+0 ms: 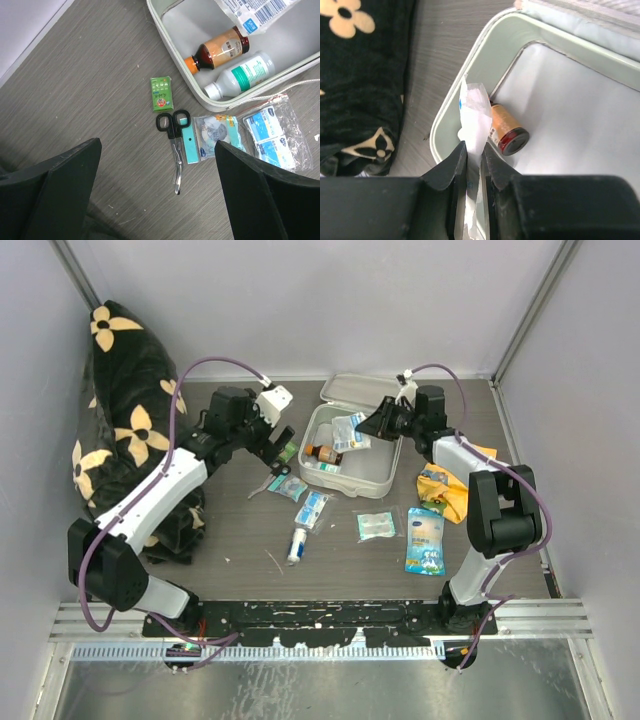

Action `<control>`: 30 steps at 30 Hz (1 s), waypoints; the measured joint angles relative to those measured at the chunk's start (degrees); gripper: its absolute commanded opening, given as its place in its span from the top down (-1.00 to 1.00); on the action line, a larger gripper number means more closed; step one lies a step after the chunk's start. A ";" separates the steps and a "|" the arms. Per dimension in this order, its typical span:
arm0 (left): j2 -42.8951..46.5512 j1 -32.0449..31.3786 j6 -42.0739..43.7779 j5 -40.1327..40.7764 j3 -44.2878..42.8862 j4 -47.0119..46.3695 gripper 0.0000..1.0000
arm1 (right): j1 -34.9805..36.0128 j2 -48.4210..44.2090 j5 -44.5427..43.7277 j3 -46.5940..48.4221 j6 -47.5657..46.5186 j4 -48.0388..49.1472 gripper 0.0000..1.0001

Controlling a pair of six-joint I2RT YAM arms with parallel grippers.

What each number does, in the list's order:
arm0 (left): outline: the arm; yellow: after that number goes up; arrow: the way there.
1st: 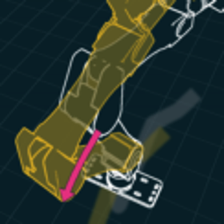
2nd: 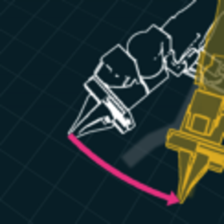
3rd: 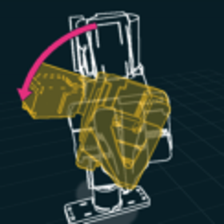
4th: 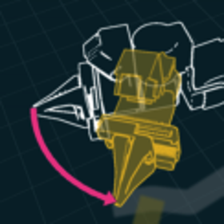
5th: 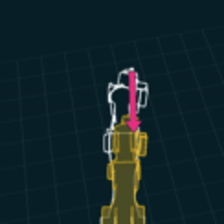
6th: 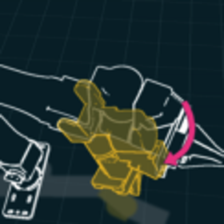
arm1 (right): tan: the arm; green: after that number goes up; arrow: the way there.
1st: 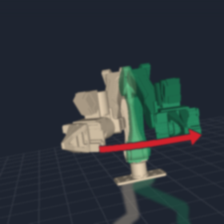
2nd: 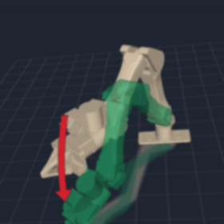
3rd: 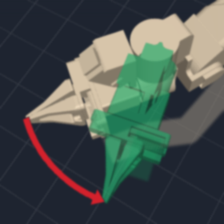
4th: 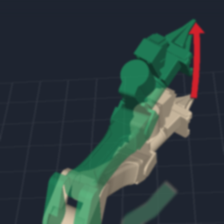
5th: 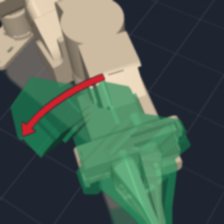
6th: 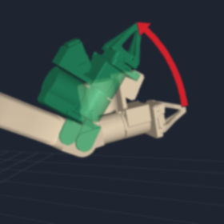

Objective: Organize the medicine kit

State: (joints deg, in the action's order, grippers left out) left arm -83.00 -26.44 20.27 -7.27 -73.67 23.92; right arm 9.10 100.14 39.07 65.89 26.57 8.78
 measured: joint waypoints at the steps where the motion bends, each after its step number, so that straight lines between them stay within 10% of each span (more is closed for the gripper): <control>1: 0.09 0.00 -0.09 0.02 0.00 -0.15 -0.97 | -0.11 0.00 -0.81 -0.26 0.81 0.37 0.59; 30: 1.18 0.00 -1.40 -1.86 0.83 -0.98 -0.97 | 0.96 16.09 -11.41 4.94 17.79 9.64 0.56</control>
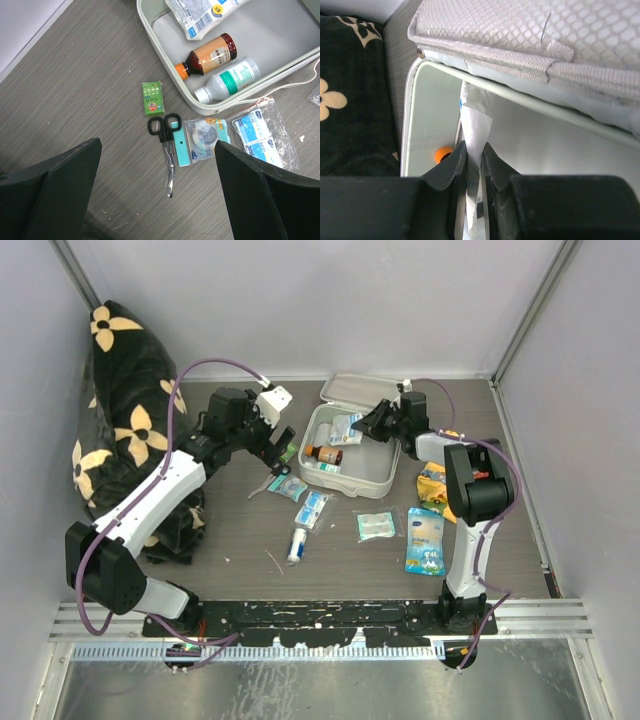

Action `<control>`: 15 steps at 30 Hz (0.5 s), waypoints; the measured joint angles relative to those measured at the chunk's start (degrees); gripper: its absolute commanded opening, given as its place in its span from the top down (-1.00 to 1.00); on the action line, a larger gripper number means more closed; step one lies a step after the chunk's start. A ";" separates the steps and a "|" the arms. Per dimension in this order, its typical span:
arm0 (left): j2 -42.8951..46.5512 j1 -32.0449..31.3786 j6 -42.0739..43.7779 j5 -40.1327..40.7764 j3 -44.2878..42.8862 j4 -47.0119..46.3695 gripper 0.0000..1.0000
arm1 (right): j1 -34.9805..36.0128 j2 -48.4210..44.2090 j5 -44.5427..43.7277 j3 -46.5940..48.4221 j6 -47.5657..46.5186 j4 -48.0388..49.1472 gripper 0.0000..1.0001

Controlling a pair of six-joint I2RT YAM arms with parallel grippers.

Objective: Organize the medicine kit

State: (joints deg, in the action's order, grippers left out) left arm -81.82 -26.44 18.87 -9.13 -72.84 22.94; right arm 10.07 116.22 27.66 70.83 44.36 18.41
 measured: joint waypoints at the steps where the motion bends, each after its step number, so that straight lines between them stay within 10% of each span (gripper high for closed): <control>1: 0.00 0.00 0.00 -0.13 0.00 0.00 -0.97 | 0.13 0.55 -0.07 0.44 0.07 0.00 0.55; 15: -0.04 0.00 0.22 -0.13 0.00 0.00 -0.96 | 3.08 8.98 1.25 7.96 1.70 0.13 0.40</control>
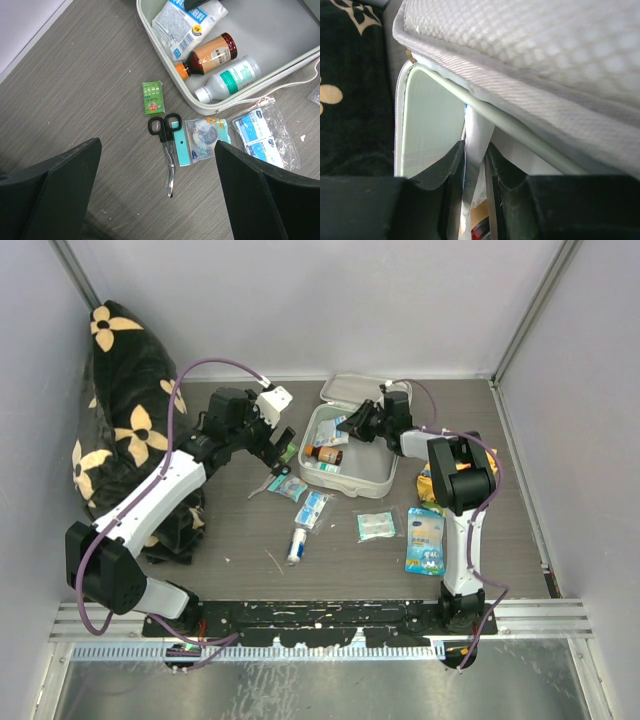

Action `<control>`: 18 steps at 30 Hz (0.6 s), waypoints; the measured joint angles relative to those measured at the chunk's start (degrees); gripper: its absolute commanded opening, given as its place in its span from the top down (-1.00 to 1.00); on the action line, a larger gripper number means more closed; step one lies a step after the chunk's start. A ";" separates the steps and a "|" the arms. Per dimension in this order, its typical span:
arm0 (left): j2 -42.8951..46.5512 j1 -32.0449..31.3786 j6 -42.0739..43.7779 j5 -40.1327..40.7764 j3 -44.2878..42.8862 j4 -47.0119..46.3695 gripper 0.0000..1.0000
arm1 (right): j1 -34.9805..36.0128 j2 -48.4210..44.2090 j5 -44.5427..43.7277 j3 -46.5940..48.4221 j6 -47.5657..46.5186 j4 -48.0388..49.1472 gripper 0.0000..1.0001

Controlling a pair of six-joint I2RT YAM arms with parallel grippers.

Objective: Organize the medicine kit

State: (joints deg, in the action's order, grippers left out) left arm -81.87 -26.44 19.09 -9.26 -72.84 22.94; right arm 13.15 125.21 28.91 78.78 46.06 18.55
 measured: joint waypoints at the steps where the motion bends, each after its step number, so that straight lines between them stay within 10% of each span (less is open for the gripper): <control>1: -0.02 0.00 0.02 0.00 0.00 0.00 -0.97 | 0.26 0.15 0.15 0.26 0.02 -0.02 0.37; 18: -0.11 0.00 1.16 -0.02 0.00 0.00 -0.97 | 2.49 -0.15 -3.82 4.28 -11.52 -8.50 -0.41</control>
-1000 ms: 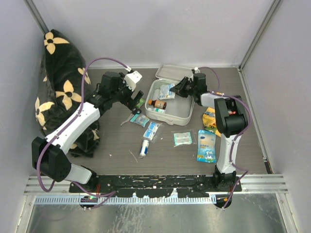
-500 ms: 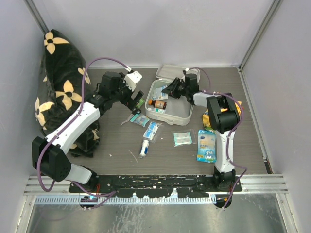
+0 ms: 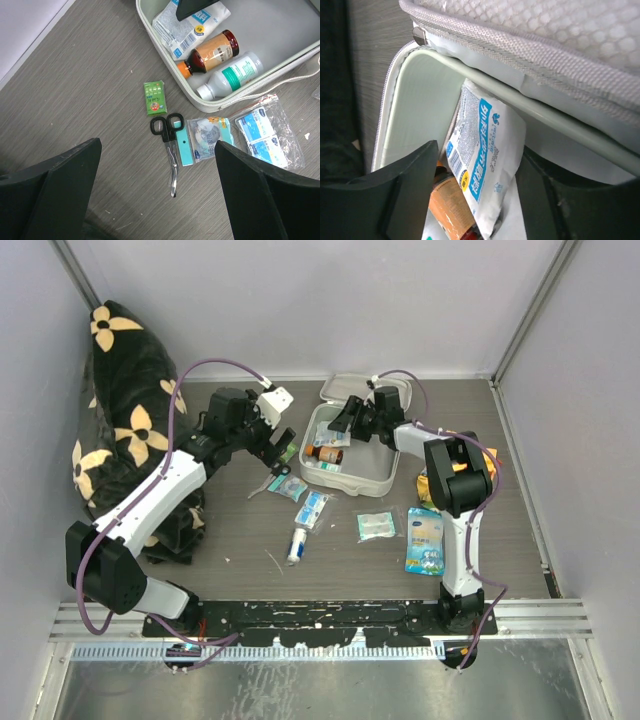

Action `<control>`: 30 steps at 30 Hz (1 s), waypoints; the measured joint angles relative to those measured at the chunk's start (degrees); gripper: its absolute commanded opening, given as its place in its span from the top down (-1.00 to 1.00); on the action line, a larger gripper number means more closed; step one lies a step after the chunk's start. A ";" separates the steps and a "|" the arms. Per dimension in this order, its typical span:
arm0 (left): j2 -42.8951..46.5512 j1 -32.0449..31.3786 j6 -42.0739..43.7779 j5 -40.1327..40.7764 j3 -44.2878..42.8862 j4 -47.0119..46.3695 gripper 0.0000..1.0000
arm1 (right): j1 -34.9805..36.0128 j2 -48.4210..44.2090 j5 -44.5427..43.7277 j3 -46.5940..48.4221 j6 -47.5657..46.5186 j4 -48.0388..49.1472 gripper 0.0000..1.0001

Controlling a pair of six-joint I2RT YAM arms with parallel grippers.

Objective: Organize the medicine kit

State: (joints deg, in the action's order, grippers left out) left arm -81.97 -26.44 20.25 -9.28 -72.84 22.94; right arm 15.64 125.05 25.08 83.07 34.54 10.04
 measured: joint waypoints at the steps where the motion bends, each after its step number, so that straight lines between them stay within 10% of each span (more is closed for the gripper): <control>1: 0.00 0.00 0.11 0.00 0.00 0.00 -0.97 | 0.00 -0.22 -0.35 0.39 -0.68 -0.92 -0.45; 30: -2.12 0.07 -0.15 1.53 -0.90 1.60 -0.97 | -5.29 -23.52 -2.01 -0.02 -24.85 -25.00 -0.75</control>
State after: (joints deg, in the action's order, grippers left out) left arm -84.09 -26.37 20.10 -7.75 -73.73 24.53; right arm 10.35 101.54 23.07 83.05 9.69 -14.96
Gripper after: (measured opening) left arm 0.983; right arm 0.871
